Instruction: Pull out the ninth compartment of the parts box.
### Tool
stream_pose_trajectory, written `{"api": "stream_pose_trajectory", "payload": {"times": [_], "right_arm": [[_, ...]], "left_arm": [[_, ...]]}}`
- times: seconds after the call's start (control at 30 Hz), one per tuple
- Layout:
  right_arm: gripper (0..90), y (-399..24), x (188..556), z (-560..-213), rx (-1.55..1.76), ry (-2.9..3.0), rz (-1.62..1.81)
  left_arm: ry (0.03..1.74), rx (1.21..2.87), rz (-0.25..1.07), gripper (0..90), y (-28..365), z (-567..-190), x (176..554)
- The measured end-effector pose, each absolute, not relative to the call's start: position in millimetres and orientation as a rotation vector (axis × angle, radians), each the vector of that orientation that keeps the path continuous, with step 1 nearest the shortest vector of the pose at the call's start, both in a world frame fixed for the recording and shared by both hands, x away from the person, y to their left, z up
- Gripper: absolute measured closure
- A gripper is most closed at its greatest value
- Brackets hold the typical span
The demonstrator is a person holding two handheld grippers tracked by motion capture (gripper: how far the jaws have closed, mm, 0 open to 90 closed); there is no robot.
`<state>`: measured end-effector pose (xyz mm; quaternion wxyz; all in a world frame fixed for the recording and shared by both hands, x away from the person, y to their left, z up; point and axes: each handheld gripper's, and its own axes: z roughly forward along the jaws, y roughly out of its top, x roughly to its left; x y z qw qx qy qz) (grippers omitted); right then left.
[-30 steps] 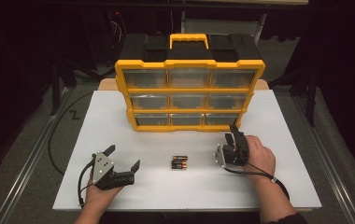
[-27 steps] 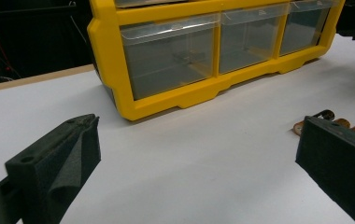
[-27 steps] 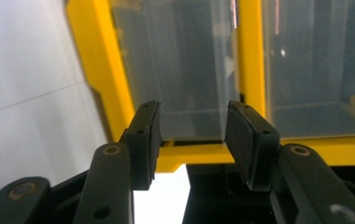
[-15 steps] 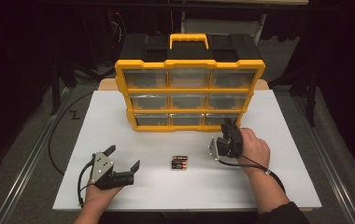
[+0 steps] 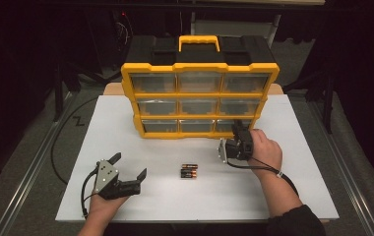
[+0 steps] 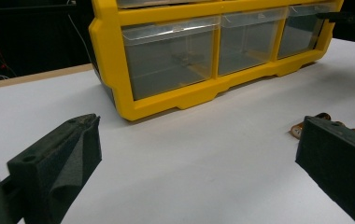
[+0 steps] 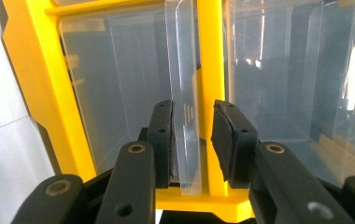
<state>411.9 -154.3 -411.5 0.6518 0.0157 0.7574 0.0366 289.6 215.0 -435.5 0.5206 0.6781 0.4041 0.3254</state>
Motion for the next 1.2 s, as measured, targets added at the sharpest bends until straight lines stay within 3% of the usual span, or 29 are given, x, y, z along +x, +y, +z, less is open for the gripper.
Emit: {"api": "stream_pose_trajectory", "payload": {"times": [1.2], "right_arm": [[78.6,-151.0,419.4,-420.7,0.029,1.692,0.036]], "left_arm": [[0.969,1.619,0.773,1.5,216.8,-434.7,289.8]]}}
